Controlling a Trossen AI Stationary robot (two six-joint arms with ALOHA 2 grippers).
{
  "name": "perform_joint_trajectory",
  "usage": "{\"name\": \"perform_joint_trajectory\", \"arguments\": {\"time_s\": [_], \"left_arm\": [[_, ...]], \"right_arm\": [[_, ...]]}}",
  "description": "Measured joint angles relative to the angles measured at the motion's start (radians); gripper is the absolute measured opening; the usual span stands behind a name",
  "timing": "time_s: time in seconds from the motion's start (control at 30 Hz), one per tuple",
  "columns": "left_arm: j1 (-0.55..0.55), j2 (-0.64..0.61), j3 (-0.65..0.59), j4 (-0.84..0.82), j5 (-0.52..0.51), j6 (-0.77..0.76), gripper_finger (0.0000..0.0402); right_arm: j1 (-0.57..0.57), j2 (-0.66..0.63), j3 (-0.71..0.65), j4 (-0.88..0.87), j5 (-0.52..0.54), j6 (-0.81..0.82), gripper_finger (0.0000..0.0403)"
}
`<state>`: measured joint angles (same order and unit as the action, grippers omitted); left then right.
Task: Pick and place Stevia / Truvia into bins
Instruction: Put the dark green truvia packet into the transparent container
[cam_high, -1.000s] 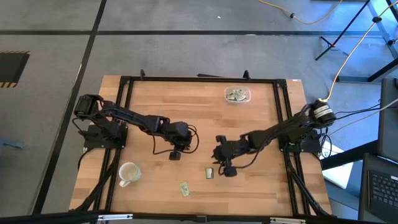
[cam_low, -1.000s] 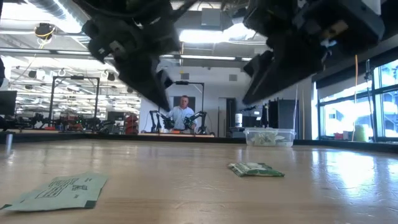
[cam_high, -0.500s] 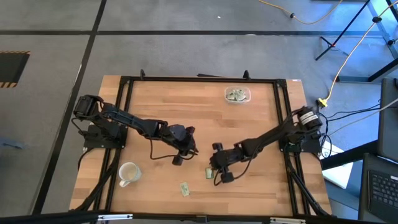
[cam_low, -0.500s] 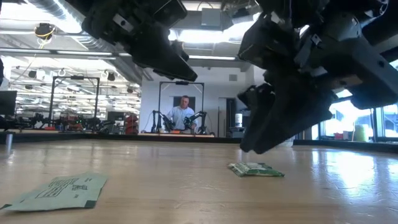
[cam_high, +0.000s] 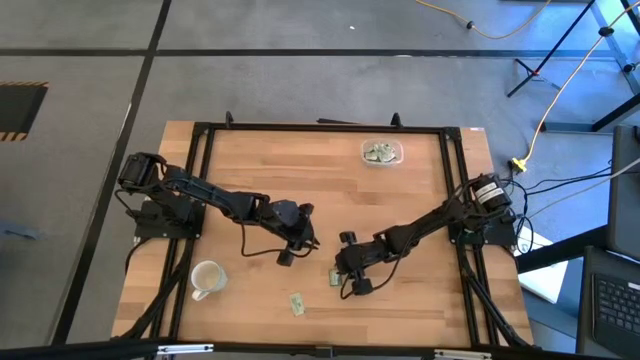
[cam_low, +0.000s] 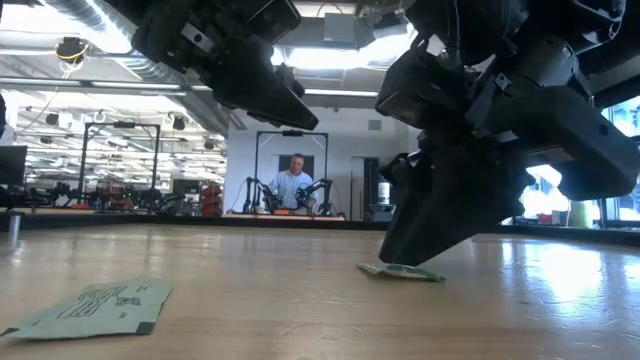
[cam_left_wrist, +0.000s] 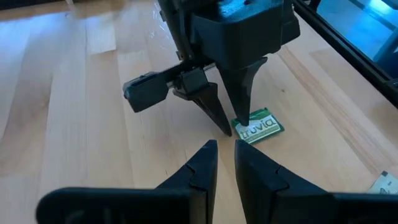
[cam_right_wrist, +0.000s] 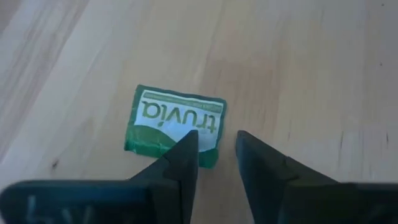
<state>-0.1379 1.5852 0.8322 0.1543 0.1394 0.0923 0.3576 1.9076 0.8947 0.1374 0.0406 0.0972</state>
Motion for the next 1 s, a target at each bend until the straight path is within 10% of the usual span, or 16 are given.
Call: {"name": "perform_joint_trajectory", "arguments": {"time_s": [0.33,1.0], "left_arm": [[0.000,0.000,0.000,-0.001,0.000,0.000,0.0049],[0.000,0.000,0.000,-0.008,0.000,0.000,0.0049]], "right_arm": [[-0.002,0.003,0.001,-0.044,0.004,0.003,0.0007],[-0.010,-0.220,0.008,-0.217,0.068,0.108,0.0001]]}}
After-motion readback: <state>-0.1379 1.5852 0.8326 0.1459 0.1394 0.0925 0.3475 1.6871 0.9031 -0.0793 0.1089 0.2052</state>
